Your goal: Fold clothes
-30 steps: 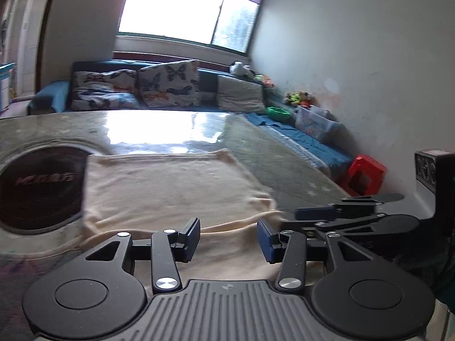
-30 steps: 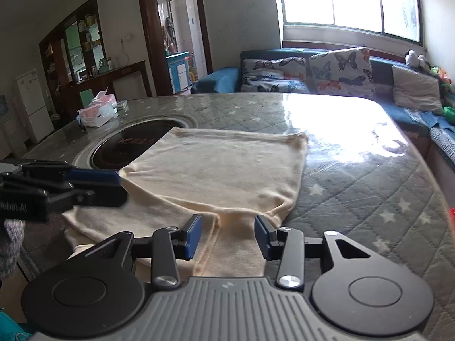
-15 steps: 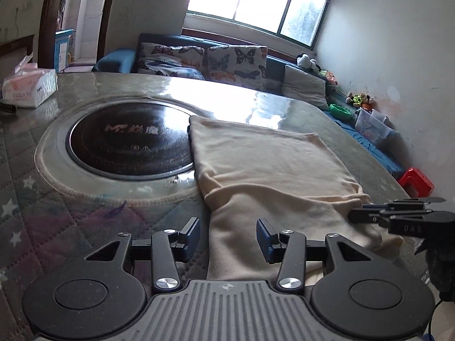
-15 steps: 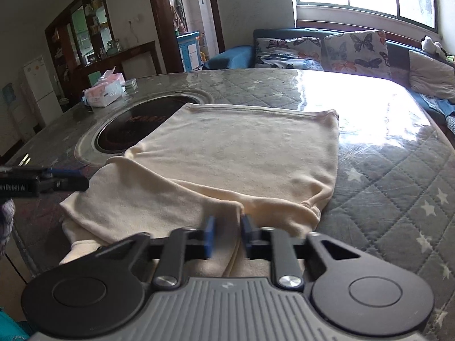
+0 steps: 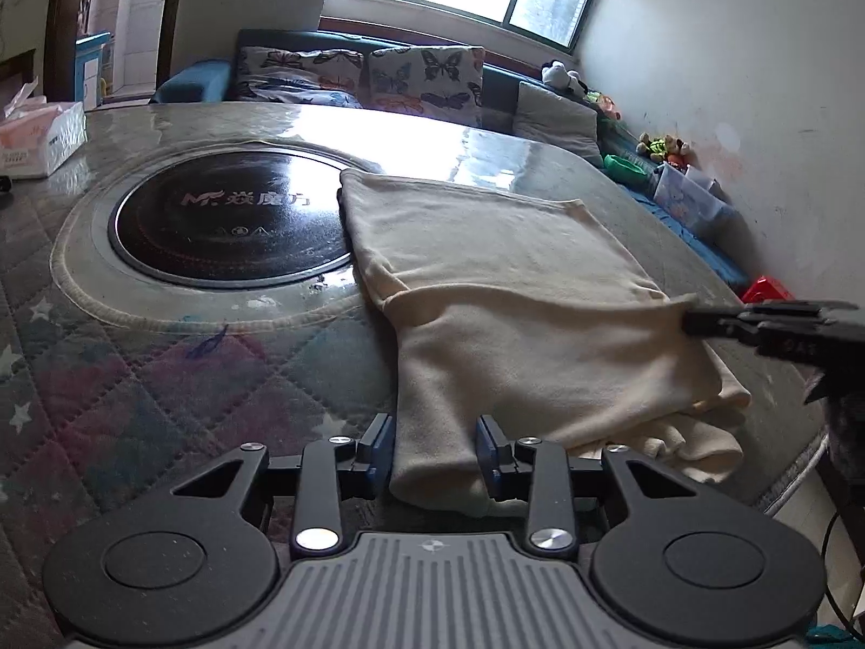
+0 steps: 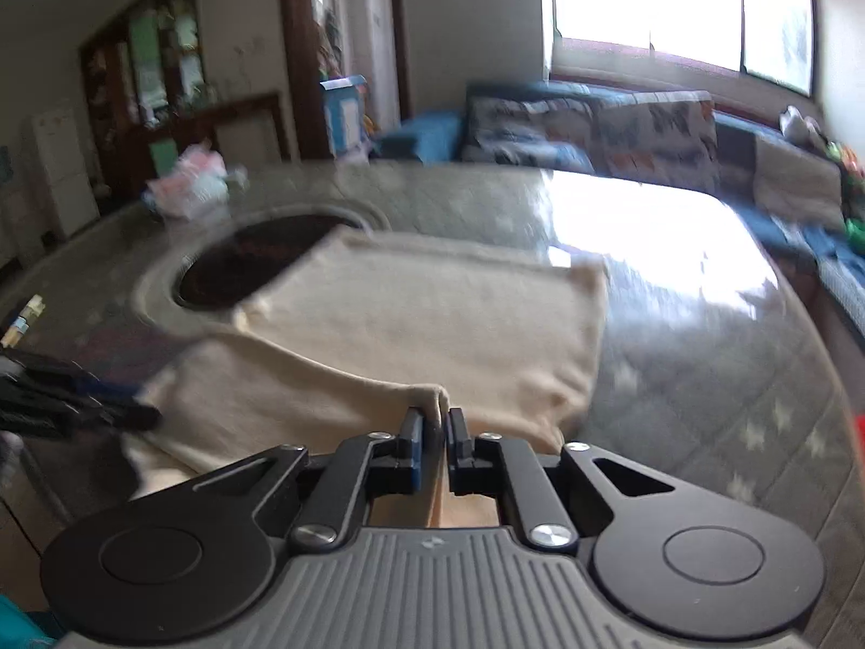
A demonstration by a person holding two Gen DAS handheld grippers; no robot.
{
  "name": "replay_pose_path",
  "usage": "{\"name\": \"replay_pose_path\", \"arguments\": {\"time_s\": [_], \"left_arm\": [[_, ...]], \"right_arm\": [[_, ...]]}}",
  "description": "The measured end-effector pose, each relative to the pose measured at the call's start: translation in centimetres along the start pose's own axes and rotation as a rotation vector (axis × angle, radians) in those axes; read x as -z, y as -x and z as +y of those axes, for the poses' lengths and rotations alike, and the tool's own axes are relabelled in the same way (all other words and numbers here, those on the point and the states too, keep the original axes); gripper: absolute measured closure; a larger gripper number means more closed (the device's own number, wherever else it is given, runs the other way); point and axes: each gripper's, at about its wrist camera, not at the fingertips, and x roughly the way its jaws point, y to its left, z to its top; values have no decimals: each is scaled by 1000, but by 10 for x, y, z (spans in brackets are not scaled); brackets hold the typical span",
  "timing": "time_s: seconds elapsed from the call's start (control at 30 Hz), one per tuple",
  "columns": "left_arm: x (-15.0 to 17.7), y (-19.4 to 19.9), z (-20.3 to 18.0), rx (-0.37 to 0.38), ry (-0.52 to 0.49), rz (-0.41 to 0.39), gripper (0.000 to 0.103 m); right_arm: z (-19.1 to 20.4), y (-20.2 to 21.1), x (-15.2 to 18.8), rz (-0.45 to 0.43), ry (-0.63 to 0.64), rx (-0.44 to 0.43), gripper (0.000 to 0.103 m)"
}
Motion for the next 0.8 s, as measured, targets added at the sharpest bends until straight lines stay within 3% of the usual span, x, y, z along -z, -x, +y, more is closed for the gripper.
{"name": "replay_pose_path", "arguments": {"time_s": [0.17, 0.4, 0.53, 0.67, 0.8], "left_arm": [[-23, 9, 2, -5, -7, -60, 68], [-49, -32, -14, 44, -29, -58, 68], [-46, -52, -10, -4, -50, -28, 74], [-46, -48, 3, -40, -28, -39, 73], [-44, -38, 0, -28, -40, -59, 73]], "right_arm": [[-3, 0, 1, -14, 6, 8, 93], [14, -12, -7, -28, 67, -76, 93], [21, -25, -3, 5, 82, -98, 93], [17, -27, 3, 32, 77, -91, 92], [16, -16, 5, 21, 87, -89, 88]]}}
